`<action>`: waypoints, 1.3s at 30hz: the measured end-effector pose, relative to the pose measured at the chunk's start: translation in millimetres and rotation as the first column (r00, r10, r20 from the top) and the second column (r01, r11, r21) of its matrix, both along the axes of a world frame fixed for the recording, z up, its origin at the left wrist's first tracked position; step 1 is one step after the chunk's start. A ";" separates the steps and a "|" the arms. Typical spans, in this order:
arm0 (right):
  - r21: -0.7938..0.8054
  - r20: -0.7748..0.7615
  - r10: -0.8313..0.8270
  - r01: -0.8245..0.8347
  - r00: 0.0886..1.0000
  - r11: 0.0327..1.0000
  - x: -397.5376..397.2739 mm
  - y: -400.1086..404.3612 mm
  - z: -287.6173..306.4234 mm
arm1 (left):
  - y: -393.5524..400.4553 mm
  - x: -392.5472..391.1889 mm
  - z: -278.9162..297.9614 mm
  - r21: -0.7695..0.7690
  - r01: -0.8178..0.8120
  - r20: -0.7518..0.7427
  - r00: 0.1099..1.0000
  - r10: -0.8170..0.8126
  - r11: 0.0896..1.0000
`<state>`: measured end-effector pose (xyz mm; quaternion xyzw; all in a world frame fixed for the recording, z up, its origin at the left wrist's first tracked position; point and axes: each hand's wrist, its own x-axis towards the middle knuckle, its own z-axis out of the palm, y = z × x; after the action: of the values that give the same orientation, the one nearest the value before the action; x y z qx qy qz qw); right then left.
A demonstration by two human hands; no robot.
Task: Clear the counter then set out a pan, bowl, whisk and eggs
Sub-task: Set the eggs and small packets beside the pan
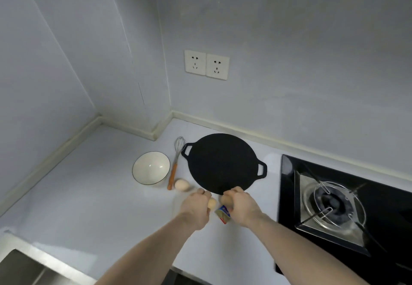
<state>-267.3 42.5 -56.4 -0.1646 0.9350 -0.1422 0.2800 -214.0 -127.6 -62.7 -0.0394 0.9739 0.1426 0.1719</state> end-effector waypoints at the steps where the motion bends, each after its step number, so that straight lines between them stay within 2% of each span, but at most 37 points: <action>1: 0.004 -0.004 -0.010 0.010 1.000 1.000 -1.7 -1.6 -2.8 | -0.9 -3.0 -3.5 -0.016 0.025 -0.001 1.000 -0.025 1.000; 4: 0.008 -0.055 -0.064 0.064 0.996 0.998 -7.0 -5.8 -14.3 | -3.7 -12.0 -14.5 -0.015 0.069 -0.019 0.997 -0.070 0.997; 8: -0.037 -0.044 -0.107 0.105 0.993 0.994 -9.5 -5.8 -22.6 | -4.0 -19.8 -15.2 0.036 0.072 -0.014 0.997 -0.072 0.997; 11: -0.144 -0.054 -0.197 0.187 0.979 0.972 -10.9 5.0 -13.2 | -2.8 -24.8 -5.7 0.108 0.057 -0.041 0.998 -0.053 0.992; 15: -0.348 -0.076 -0.452 0.402 0.889 0.847 -46.5 40.4 10.1 | 21.3 -67.3 22.0 0.213 0.061 -0.157 0.987 -0.028 0.975; 18: -0.416 -0.125 -0.604 0.511 0.787 0.752 -91.4 70.2 18.6 | 48.8 -120.5 30.3 0.236 0.050 -0.226 0.974 0.005 0.970; 21: -0.380 -0.178 -0.642 0.550 0.746 0.744 -134.5 91.5 8.7 | 69.5 -171.0 22.9 0.217 0.010 -0.245 0.968 0.045 0.976; 24: -0.418 -0.186 -0.688 0.577 0.701 0.702 -180.6 106.8 -9.2 | 93.2 -221.5 4.8 0.181 -0.002 -0.247 0.968 0.047 0.983; 28: -0.419 -0.172 -0.682 0.573 0.711 0.704 -222.8 113.4 -32.8 | 117.0 -262.3 -20.4 0.150 -0.020 -0.227 0.972 0.054 0.989; 32: -0.411 -0.157 -0.660 0.559 0.734 0.720 -240.7 114.7 -53.9 | 130.0 -282.6 -41.0 0.163 -0.051 -0.214 0.973 0.086 0.985; 39: -0.448 -0.120 -0.675 0.567 0.728 0.691 -246.3 116.1 -64.0 | 140.6 -291.5 -50.5 0.210 -0.084 -0.243 0.960 0.135 0.974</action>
<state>-513.5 158.6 -120.4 0.0954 0.9175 -0.3835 0.0441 -505.5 13.0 -113.2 -0.0574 0.9652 0.2520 0.0396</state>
